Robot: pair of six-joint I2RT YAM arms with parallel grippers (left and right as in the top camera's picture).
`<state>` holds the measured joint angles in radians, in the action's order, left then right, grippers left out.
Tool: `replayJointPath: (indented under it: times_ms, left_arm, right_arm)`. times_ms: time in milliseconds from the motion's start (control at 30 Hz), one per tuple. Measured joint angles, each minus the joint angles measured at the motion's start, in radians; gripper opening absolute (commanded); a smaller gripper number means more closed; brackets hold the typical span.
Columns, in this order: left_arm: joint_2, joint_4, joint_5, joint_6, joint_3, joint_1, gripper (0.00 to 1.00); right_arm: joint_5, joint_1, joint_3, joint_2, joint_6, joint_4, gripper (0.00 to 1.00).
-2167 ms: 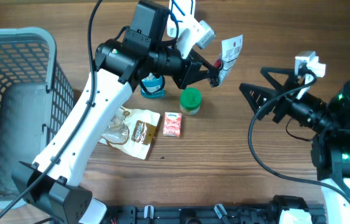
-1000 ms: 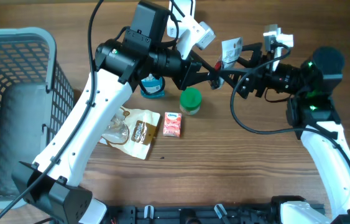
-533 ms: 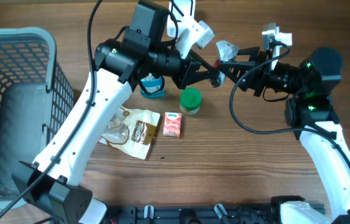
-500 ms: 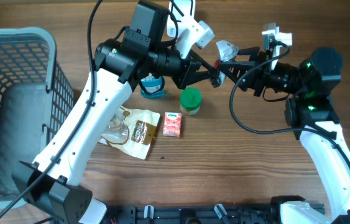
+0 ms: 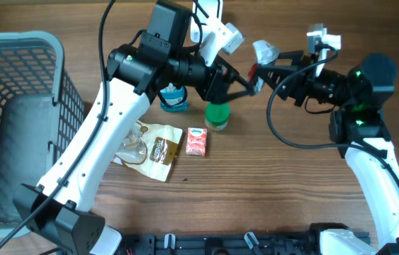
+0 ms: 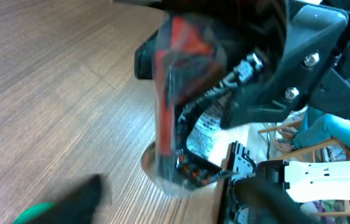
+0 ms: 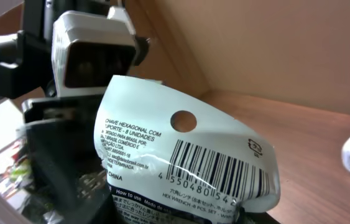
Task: Scan the item barcode
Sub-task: 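Carry the hex-wrench package rightward and drop it on the table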
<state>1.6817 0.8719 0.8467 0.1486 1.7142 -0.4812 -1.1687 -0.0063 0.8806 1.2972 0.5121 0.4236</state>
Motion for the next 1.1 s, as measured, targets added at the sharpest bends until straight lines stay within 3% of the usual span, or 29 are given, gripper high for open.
replayJointPath:
  times_ms: [233, 400, 500, 600, 633, 767, 1000, 1100]
  left_arm:
    - [0.0, 0.001, 0.0, -0.002, 0.0, -0.001, 1.0]
    - [0.0, 0.0, 0.0, -0.002, 0.0, -0.001, 1.0]
    - [0.0, 0.001, 0.0, -0.002, 0.0, -0.001, 1.0]
    - [0.0, 0.001, 0.0, -0.002, 0.0, -0.001, 1.0]
    - [0.0, 0.0, 0.0, -0.002, 0.0, -0.001, 1.0]
    - [0.0, 0.0, 0.0, -0.002, 0.0, -0.001, 1.0]
    - [0.0, 0.0, -0.011, -0.002, 0.0, -0.001, 1.0]
    - [0.0, 0.0, -0.025, -0.002, 0.0, -0.001, 1.0]
  right_arm:
    - [-0.018, -0.121, 0.0, 0.0, 0.009, -0.001, 0.22]
    - [-0.047, -0.388, 0.002, 0.002, -0.016, -0.107, 0.23]
    - [0.004, -0.579, 0.007, 0.006, -0.076, -0.292, 0.23]
    - [0.235, -0.708, 0.007, 0.007, -0.131, -0.491, 0.22]
    - [0.446, -0.737, 0.007, 0.008, -0.138, -0.583, 0.22]
    - [0.875, -0.746, 0.006, 0.018, -0.113, -0.631, 0.21]
    - [1.168, -0.747, 0.006, 0.194, -0.094, -0.627, 0.08]
    - [1.221, -0.746, 0.006, 0.243, -0.068, -0.649, 0.1]
